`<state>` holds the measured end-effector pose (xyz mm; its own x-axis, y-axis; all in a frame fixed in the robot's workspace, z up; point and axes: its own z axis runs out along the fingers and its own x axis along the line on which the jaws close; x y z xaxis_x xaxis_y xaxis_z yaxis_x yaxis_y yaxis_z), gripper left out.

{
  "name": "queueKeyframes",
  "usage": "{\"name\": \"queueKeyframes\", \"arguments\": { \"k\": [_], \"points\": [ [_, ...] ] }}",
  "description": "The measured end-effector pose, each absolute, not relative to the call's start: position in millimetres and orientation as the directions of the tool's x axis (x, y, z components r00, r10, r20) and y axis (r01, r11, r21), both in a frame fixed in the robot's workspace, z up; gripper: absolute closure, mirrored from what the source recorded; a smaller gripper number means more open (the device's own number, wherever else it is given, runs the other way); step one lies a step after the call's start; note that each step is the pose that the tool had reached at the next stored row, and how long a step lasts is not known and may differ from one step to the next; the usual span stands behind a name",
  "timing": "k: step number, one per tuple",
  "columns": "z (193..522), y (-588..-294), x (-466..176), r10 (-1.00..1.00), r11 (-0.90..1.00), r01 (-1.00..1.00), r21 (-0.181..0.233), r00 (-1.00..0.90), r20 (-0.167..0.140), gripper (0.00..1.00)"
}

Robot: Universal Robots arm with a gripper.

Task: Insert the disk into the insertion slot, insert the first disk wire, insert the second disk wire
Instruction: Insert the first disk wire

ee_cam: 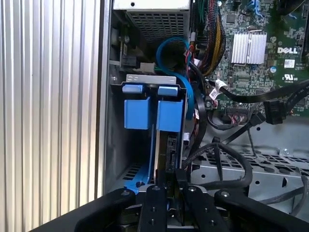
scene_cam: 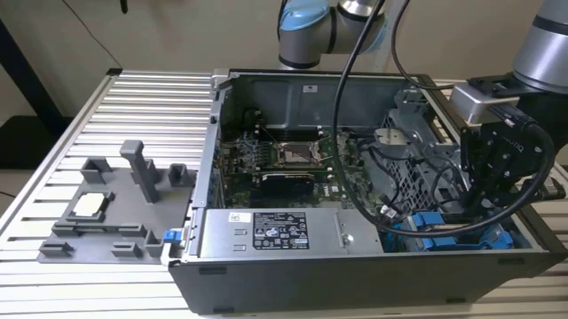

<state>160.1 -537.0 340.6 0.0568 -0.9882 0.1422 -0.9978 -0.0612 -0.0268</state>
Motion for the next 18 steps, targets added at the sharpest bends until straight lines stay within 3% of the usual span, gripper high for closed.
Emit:
{"name": "queueKeyframes", "arguments": {
  "k": [18],
  "points": [
    [339.1,-538.2,161.4,-0.989,-0.047,-0.999,-0.026,0.043,0.142,0.81]
  ]
}}
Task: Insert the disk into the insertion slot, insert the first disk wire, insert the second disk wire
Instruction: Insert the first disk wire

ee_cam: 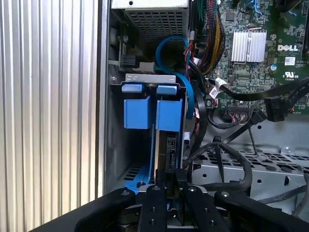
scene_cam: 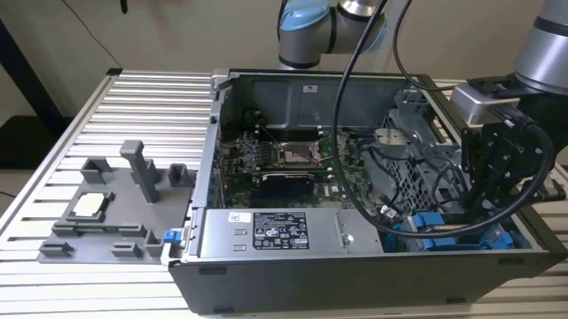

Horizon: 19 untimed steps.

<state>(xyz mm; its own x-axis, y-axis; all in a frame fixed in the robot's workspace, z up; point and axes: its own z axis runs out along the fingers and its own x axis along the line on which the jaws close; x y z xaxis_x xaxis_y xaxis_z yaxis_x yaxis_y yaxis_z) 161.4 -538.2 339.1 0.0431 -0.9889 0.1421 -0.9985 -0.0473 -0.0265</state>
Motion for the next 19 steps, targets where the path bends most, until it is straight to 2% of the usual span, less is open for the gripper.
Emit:
{"name": "queueKeyframes", "arguments": {
  "k": [19],
  "points": [
    [342.7,-538.8,161.7,-0.989,-0.047,-0.998,-0.032,0.042,0.141,0.81]
  ]
}}
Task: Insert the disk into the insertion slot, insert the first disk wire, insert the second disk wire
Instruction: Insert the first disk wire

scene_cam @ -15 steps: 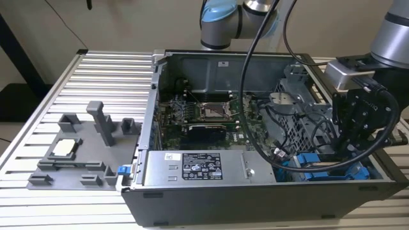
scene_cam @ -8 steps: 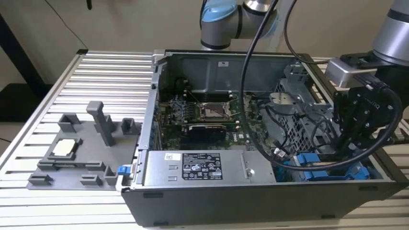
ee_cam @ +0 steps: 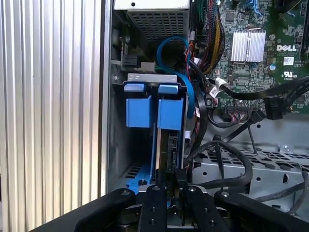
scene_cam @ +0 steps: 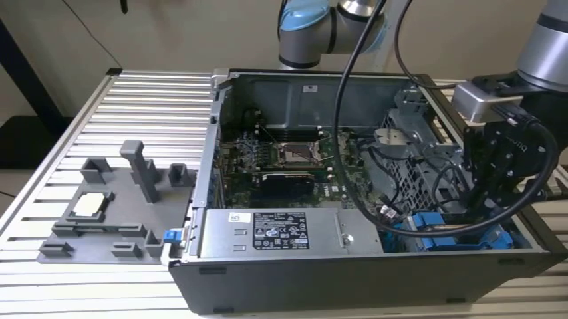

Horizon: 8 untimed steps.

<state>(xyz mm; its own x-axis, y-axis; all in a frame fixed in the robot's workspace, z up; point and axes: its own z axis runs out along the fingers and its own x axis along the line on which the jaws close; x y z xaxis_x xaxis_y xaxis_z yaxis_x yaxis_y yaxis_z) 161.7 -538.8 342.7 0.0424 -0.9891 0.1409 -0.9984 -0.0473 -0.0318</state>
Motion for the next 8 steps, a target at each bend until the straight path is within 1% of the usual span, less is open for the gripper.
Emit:
{"name": "queueKeyframes", "arguments": {
  "k": [8],
  "points": [
    [340.6,-537.8,161.5,-0.989,-0.038,-0.999,-0.034,0.032,0.141,0.81]
  ]
}}
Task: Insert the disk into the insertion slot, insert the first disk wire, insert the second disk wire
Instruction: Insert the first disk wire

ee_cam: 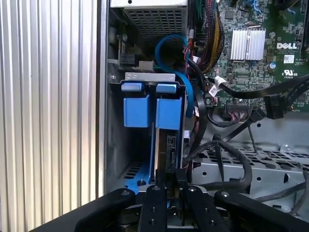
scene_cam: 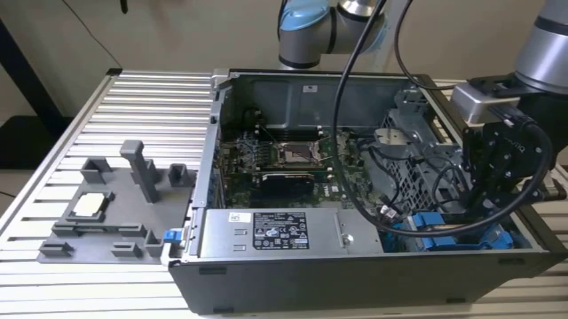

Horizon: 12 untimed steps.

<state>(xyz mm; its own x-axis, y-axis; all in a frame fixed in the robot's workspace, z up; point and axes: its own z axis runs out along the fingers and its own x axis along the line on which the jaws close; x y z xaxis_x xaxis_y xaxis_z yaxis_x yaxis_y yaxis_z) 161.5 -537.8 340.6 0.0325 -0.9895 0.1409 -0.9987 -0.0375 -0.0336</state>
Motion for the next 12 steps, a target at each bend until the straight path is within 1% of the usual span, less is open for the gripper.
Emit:
{"name": "queueKeyframes", "arguments": {
  "k": [12],
  "points": [
    [332.7,-536.9,161.6,-0.990,-0.010,-0.999,-0.034,0.005,0.143,0.81]
  ]
}}
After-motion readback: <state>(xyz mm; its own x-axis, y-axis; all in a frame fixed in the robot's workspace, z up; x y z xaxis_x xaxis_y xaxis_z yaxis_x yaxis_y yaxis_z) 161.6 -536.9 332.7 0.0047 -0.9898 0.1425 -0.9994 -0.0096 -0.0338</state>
